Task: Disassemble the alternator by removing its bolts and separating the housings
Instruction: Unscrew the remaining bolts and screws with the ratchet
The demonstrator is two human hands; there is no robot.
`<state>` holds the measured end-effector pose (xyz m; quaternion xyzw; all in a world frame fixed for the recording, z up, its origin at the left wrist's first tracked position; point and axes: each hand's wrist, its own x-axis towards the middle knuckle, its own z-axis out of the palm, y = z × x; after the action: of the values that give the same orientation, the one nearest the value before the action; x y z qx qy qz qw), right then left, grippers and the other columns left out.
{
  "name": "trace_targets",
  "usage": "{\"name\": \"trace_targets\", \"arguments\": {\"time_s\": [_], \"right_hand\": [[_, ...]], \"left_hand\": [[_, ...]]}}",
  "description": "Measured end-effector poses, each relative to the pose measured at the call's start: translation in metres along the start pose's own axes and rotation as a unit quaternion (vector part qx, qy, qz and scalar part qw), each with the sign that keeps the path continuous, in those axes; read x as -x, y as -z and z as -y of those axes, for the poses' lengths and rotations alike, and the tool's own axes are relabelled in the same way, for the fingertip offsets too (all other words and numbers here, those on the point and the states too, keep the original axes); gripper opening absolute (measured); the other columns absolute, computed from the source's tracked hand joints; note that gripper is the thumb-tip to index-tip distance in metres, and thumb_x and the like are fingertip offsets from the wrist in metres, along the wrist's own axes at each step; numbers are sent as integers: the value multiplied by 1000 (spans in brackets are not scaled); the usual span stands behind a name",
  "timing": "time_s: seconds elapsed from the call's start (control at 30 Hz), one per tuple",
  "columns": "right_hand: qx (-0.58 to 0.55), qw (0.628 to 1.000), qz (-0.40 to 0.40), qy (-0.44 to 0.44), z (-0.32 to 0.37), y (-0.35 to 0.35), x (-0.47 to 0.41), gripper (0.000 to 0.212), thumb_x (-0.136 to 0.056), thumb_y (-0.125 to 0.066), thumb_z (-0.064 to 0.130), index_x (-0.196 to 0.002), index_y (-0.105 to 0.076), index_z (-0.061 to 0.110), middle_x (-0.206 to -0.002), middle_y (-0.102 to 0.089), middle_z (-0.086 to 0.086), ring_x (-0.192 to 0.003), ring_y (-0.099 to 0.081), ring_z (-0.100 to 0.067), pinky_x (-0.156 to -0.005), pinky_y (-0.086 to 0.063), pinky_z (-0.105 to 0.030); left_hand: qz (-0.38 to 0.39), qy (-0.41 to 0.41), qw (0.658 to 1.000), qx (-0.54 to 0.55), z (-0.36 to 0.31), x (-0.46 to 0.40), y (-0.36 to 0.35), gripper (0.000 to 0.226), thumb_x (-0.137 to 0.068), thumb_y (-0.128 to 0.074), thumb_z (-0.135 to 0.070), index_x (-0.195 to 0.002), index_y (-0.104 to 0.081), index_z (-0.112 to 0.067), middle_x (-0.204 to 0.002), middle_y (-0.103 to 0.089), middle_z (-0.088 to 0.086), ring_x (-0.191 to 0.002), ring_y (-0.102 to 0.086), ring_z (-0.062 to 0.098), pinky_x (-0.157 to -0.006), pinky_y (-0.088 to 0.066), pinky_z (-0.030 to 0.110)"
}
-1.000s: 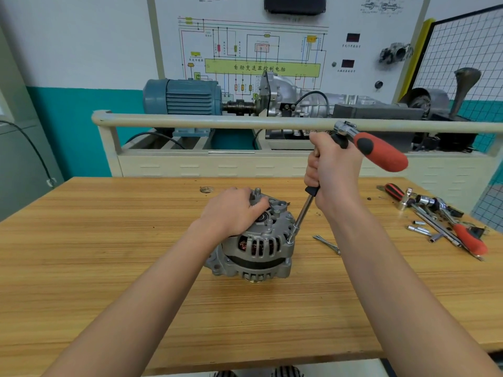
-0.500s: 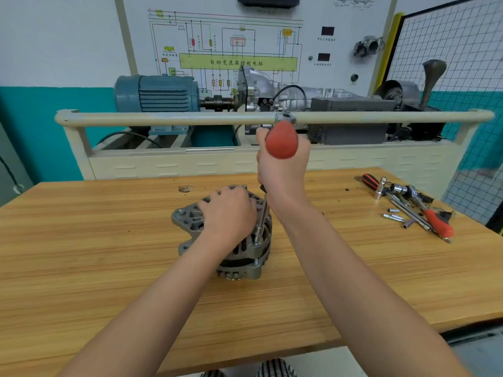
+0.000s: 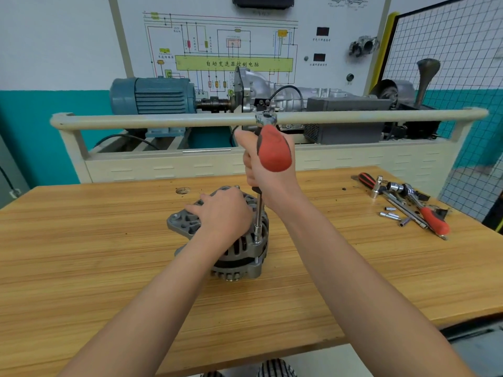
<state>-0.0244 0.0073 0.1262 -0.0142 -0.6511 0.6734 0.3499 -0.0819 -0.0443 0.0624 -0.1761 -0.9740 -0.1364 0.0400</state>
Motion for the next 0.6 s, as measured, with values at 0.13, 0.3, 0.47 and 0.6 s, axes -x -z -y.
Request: {"name": "trace_targets", "arguments": {"time_s": [0.13, 0.3, 0.47, 0.6], "right_hand": [[-17, 999, -44, 8, -1, 2, 2, 49, -92, -58, 3, -52, -34, 18, -46, -31, 2, -39, -24, -5, -39, -21, -19], [14, 997, -72, 37, -2, -1, 4, 31, -90, -54, -1, -63, -42, 8, -48, -30, 3, -43, -24, -10, -42, -22, -22], [9, 994, -112, 19, -3, -3, 4, 41, -89, -56, 1, -59, -36, 20, -45, -36, 9, -47, -31, -11, -49, -28, -28], [50, 992, -114, 13, -4, 2, 2, 46, -90, -55, 11, -51, -33, 22, -36, -34, 16, -35, -32, -2, -38, -27, -14]], "left_hand": [[-12, -16, 1000, 3, 12, -8, 7, 27, -90, -45, -35, -107, -62, -23, -119, -56, 9, -120, -41, 37, -96, -30, 57], [-14, -19, 1000, 3, 24, -15, 2, 46, -92, -36, -50, -127, -50, -25, -134, -38, 13, -124, -36, 41, -95, -33, 53], [1, 11, 1000, -13, 20, -15, 0, 42, -93, -33, -44, -127, -46, -22, -131, -50, 17, -116, -47, 43, -90, -32, 50], [0, 41, 999, -15, 17, -13, -1, 41, -92, -34, -42, -126, -46, -20, -129, -51, 19, -117, -45, 43, -93, -32, 52]]}}
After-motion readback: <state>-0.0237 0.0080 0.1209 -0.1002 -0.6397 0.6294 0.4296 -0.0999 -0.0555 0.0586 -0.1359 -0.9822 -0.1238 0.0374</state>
